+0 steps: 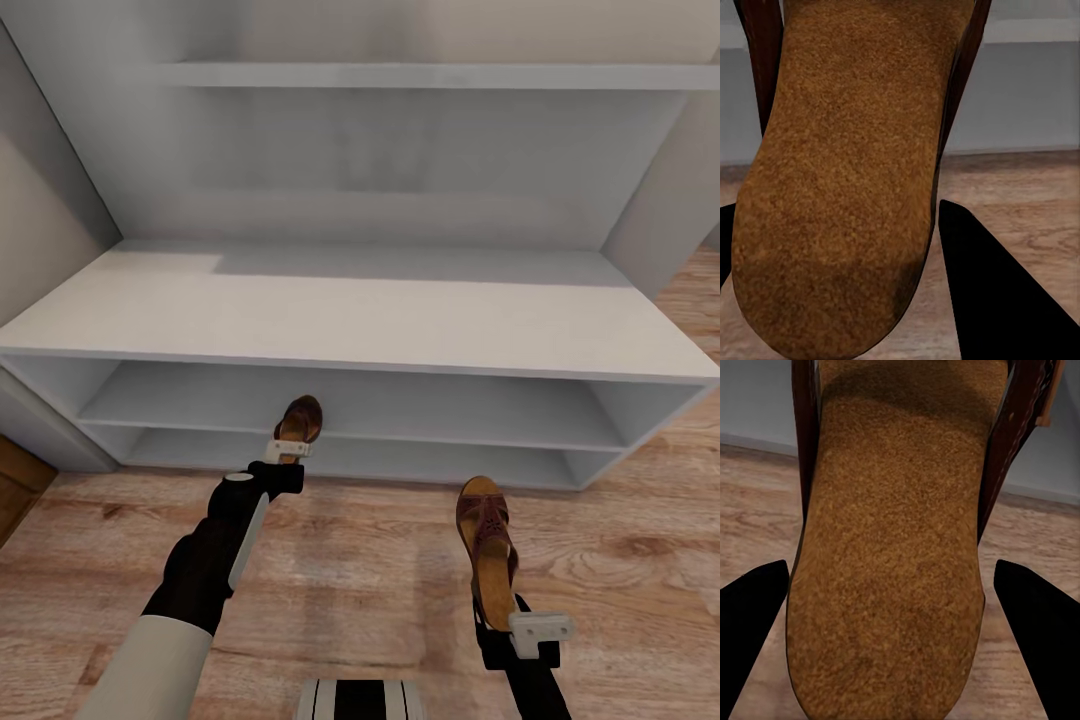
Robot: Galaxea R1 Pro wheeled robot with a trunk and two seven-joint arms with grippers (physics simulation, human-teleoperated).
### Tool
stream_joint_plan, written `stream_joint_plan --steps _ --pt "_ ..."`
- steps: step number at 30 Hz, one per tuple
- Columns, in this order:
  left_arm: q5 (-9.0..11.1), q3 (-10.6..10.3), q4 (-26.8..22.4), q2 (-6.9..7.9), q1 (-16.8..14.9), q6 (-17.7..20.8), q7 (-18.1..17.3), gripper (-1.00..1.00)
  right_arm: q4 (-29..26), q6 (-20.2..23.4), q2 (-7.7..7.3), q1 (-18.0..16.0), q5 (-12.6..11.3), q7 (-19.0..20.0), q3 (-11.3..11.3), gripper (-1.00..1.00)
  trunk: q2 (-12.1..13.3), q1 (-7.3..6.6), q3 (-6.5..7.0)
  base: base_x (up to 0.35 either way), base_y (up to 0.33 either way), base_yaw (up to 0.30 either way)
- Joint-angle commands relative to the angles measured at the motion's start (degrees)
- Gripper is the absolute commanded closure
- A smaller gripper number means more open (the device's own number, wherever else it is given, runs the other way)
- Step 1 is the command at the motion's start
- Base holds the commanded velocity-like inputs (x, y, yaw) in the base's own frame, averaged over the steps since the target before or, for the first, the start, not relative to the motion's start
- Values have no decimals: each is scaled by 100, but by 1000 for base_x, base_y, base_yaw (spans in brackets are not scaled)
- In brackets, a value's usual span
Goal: Pick up the two gym shoes and the two sandals from the corridor floor and place them onto the hallstand (shoe rack) in the corridor, making sure they are on the rack and not on the floor. Arrange them so the two gym shoes are next to each other and the two sandals are next to each other.
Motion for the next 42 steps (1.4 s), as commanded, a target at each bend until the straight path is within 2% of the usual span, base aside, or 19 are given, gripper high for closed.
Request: stream_joint_plan --steps 1,14,42 --pt "-17 -1 -1 0 -4 0 -11 100 0 -1 0 0 -3 9 -1 100 0 0 0 145 0 0" --pt "-19 7 1 0 -15 -87 4 100 0 -1 -1 0 -3 9 -1 100 0 0 0 154 0 0" --pt "-14 15 2 0 -16 -151 10 100 8 -1 3 0 -4 9 -1 100 0 0 0 12 0 0"
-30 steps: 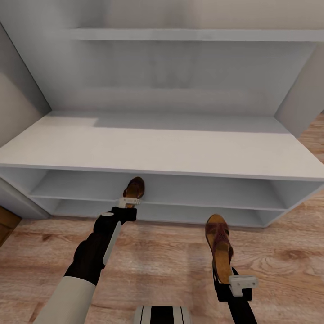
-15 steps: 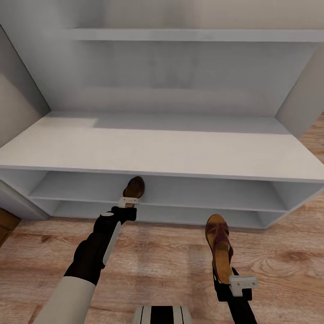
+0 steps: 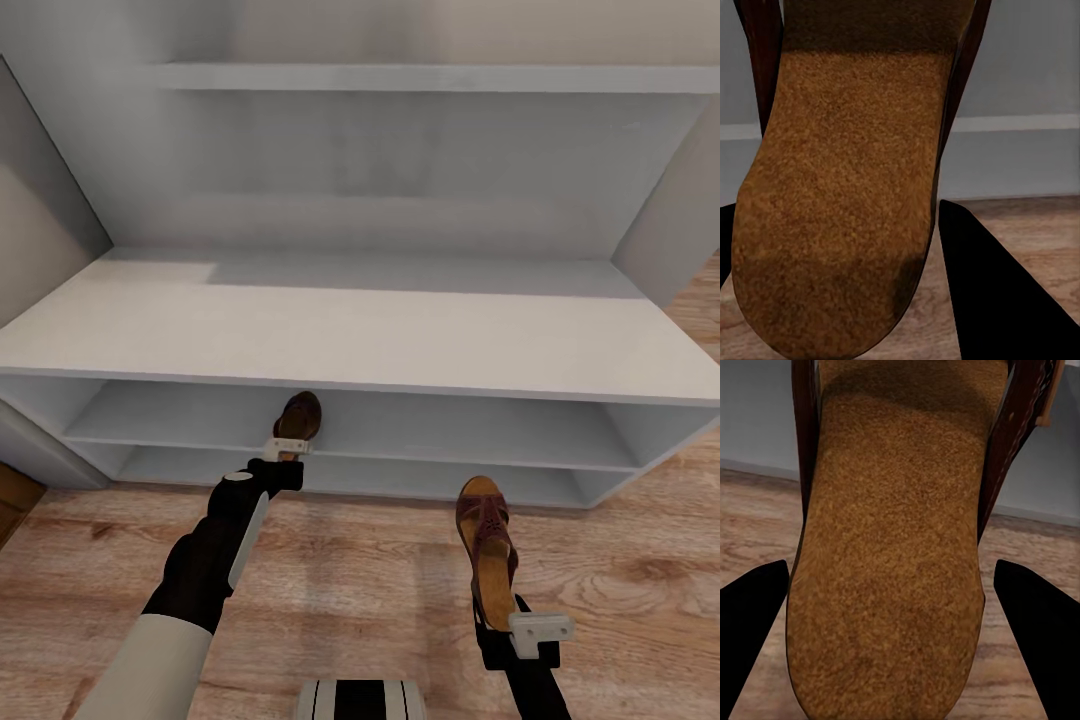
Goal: Pick up the two gym shoes and the two sandals from the corridor floor and place them onto the hallstand (shoe rack) in the corridor, making sure they are on the rack and not on the floor. Arrange them so the two gym shoes are next to each other and the two sandals are next to each other.
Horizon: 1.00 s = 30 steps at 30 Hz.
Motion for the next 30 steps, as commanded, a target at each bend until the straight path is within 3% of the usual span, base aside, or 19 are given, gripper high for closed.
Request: stream_joint_plan --steps 1,30 --pt "-18 0 0 0 -1 -3 -12 100 0 -1 -1 0 -4 9 -1 100 0 0 0 0 0 0" --pt "-21 8 115 0 -2 -205 9 100 0 -1 -3 0 -3 9 -1 100 0 0 0 25 0 0"
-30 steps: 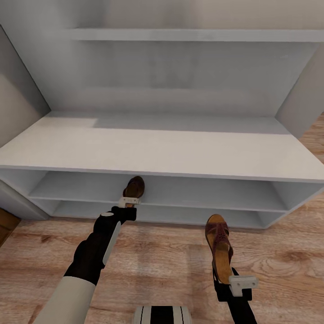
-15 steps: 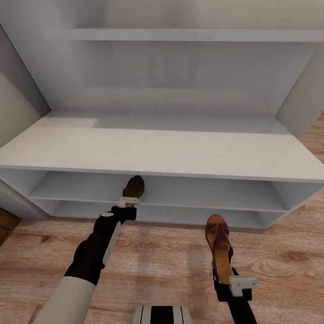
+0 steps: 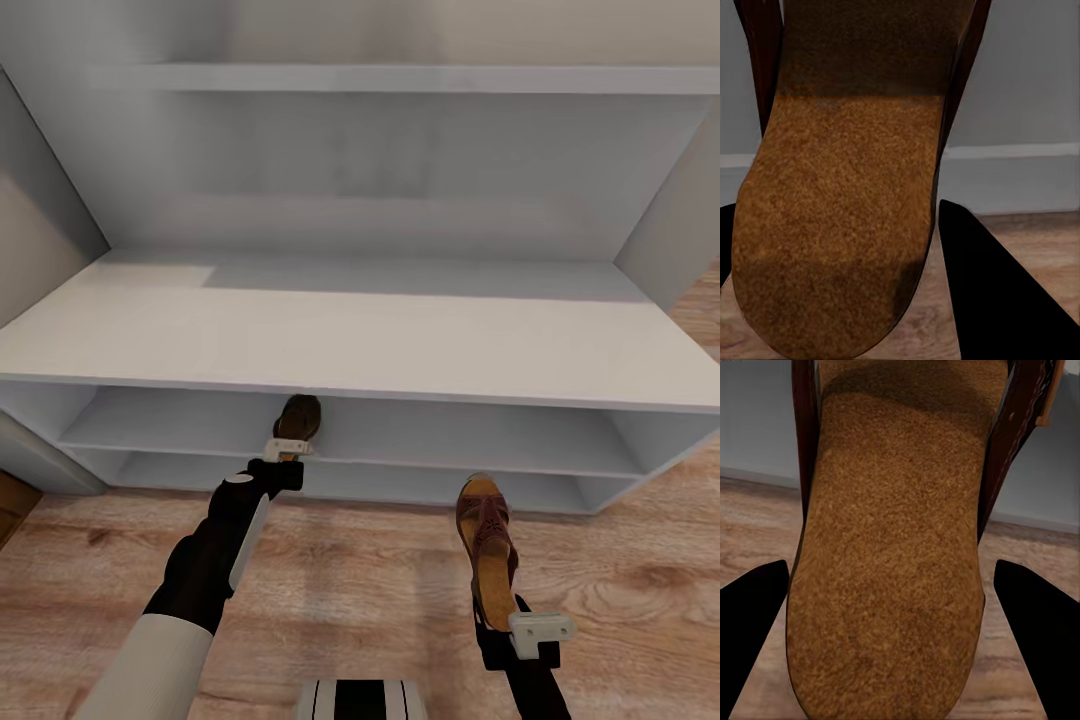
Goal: Pick up the two gym shoes and the two sandals from the corridor floor and place them onto the hallstand (shoe rack) in the corridor, making sure they are on the rack and not on the floor. Arrange them so the two gym shoes are next to each other and the two sandals are next to each other.
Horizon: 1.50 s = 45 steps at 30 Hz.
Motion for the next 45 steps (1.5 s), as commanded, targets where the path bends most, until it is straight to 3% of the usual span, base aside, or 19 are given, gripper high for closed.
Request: stream_joint_plan --steps 1,40,45 --pt "-18 0 0 0 0 0 -11 100 0 -1 0 0 -3 9 -1 100 0 0 0 203 0 0" --pt "-24 0 17 0 -2 -154 -5 100 -10 -18 -5 8 -3 9 -1 100 0 0 0 38 0 0" --pt "-24 0 17 0 -2 -154 -5 100 -103 -395 -33 238 3 35 -5 100 0 0 0 0 0 0"
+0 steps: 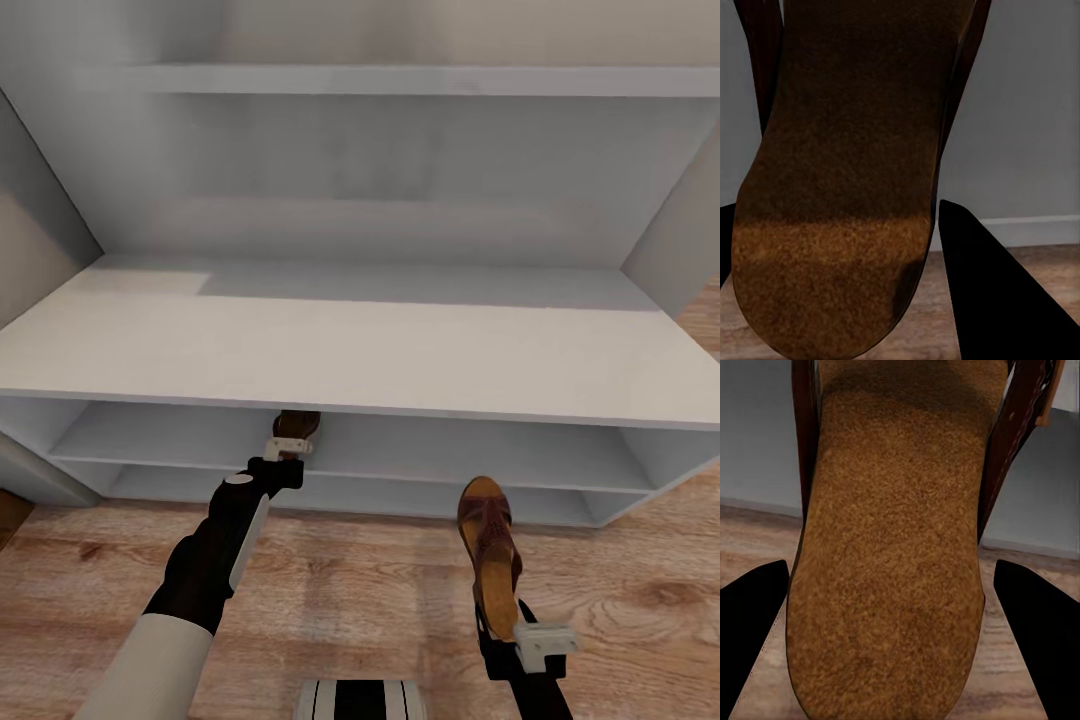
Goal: Pick up the two gym shoes and the two sandals from the corridor floor and place them onto the hallstand (shoe rack) in the corridor, making sure they are on the rack and not on the floor. Arrange them so the two gym shoes are next to each other and the two sandals are next to each other.
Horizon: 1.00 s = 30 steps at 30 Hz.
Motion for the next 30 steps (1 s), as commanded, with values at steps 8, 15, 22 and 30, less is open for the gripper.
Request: stream_joint_plan --steps 8,15,22,30 --pt "-18 0 0 5 0 1 -11 100 -133 -297 -28 198 -1 35 -100 100 0 0 0 0 0 0" --pt "-14 0 0 8 0 1 -11 100 -170 -367 -49 249 4 42 -148 100 0 0 0 0 0 0" --pt "-11 0 0 25 -1 1 -11 100 -183 -391 -58 266 5 44 -164 100 0 0 0 0 0 0" --pt "-10 0 1 33 0 1 -11 100 -177 -406 -69 307 6 45 -189 100 0 0 0 0 0 0"
